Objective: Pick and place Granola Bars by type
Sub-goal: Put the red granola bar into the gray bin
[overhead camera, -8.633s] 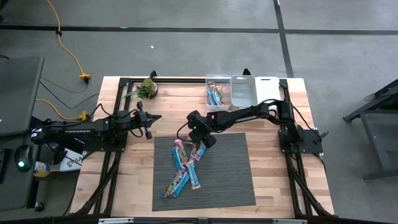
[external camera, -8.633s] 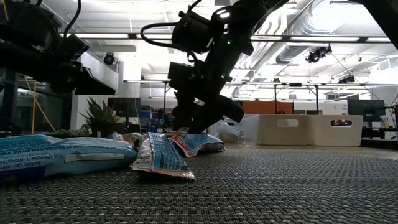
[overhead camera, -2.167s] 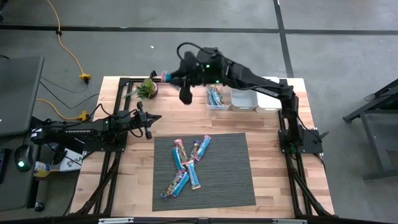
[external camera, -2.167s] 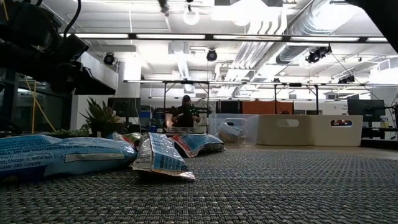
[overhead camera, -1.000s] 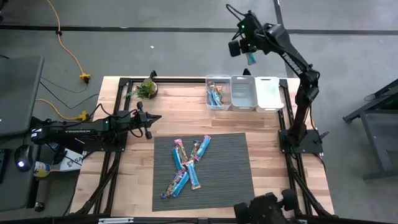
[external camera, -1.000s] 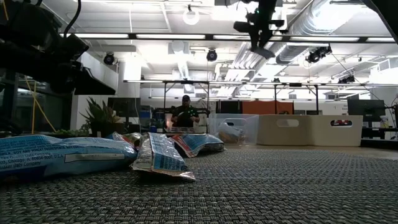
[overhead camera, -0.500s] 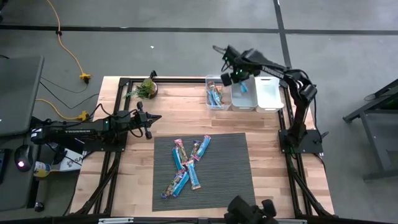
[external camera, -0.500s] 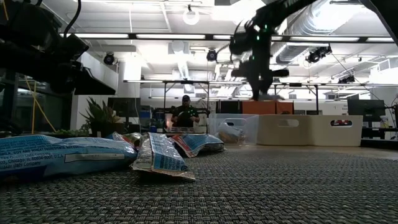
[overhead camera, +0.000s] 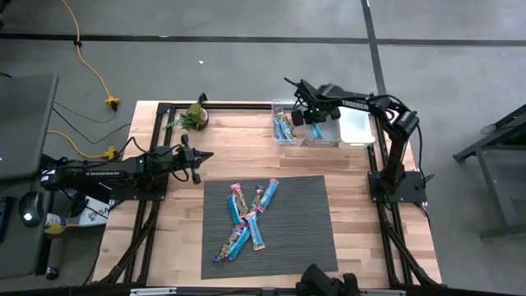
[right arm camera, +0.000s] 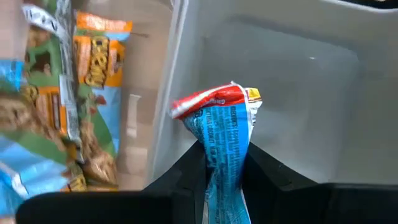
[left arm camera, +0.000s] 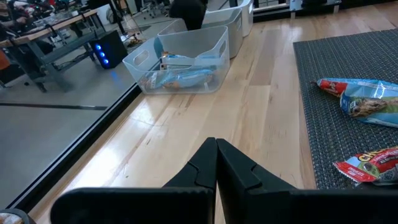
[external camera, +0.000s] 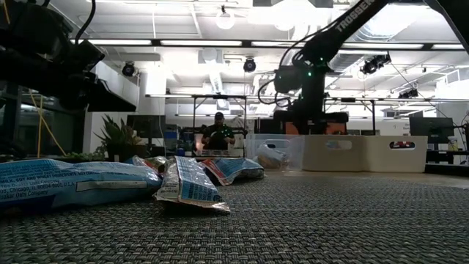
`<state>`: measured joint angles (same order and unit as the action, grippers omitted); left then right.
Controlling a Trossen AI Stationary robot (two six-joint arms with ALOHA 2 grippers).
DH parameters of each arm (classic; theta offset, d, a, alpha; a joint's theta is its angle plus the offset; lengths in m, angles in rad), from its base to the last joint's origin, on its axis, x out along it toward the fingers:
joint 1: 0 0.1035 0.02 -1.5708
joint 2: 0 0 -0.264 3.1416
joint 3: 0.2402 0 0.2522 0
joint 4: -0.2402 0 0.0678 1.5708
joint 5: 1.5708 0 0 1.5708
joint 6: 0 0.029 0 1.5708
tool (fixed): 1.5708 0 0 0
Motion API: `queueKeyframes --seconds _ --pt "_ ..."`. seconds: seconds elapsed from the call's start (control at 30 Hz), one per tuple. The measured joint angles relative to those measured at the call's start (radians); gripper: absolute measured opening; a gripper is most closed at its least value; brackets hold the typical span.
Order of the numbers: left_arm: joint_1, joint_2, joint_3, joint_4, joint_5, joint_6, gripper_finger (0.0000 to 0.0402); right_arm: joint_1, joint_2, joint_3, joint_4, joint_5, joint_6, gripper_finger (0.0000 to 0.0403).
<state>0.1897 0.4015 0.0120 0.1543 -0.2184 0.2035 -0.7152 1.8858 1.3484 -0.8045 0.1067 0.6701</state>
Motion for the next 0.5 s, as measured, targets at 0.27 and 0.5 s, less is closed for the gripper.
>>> queueKeyframes --seconds 0.27,0.5 --pt "0.0 0.0 0.0 0.0 0.0 0.0 0.0001 -0.004 0.0 -0.037 0.092 -0.005 0.087 0.0071" --pt "0.0 0.0 0.0 0.0 0.0 0.0 0.0001 -0.004 -0.011 -0.037 0.07 0.008 0.038 0.0072"
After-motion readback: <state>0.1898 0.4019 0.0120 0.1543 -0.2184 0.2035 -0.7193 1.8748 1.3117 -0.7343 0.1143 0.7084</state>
